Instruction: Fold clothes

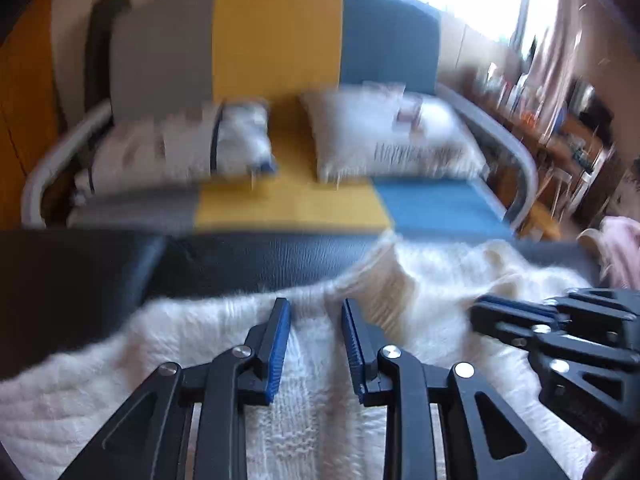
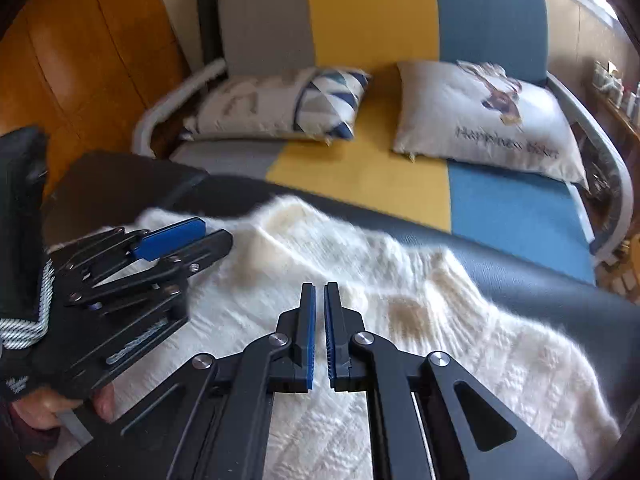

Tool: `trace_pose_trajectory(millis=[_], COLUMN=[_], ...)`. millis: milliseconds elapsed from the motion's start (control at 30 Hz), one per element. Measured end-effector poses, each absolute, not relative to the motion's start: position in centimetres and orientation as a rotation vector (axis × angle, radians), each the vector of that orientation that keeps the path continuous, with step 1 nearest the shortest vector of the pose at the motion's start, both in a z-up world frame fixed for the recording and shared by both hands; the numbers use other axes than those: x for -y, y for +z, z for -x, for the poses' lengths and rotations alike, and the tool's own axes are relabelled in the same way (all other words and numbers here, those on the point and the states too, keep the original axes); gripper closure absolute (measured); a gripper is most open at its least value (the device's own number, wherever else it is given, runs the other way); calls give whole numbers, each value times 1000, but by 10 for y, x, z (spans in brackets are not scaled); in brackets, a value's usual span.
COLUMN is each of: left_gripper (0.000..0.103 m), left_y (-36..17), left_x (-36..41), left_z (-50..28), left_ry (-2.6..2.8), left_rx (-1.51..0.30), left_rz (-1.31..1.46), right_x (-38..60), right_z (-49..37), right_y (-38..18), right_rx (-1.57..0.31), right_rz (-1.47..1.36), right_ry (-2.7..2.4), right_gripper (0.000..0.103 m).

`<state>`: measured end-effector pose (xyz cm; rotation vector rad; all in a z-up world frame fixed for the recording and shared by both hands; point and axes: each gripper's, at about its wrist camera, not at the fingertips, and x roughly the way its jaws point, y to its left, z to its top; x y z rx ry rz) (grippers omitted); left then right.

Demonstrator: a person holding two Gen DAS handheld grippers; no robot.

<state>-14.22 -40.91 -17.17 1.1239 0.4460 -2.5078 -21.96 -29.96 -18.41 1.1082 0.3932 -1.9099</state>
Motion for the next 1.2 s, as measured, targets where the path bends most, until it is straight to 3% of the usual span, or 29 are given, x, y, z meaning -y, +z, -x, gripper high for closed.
trace_pose_trajectory(millis=[267, 467, 600, 667, 833, 933, 1133, 1200], left_gripper=[76, 76, 76, 76, 76, 77, 77, 77], left_y=[-151, -135, -164, -176, -155, -138, -138, -154], left_x=[410, 346, 307, 301, 299, 263, 165, 145], left_z=[112, 91, 97, 99, 93, 87, 82, 82], left_ry=[-2493, -2642, -2627, -2593, -2591, -2701, -2853, -2847], left_rx=[-513, -395, -300, -264, -392, -395, -265, -176], left_rz=[-1044, -1034, -1194, -1236, -1208, -1198, -1326, -1382], right_x=[236, 129, 92, 84, 61, 39, 12, -3], right_z=[224, 246, 274, 277, 257, 221, 204, 215], right_y=[-162, -151, -185, -187, -154, -135, -176, -187], right_rx=[-340, -343, -404, -341, -292, -314, -472, -392], right_rz=[-1103, -1206, -1348, -1284, -1254, -1225, -1328, -1312], right_ry=[-1965, -2068, -2154, -2163, -2139, -2094, -2134, -2158], right_gripper=[98, 98, 98, 98, 98, 98, 98, 103])
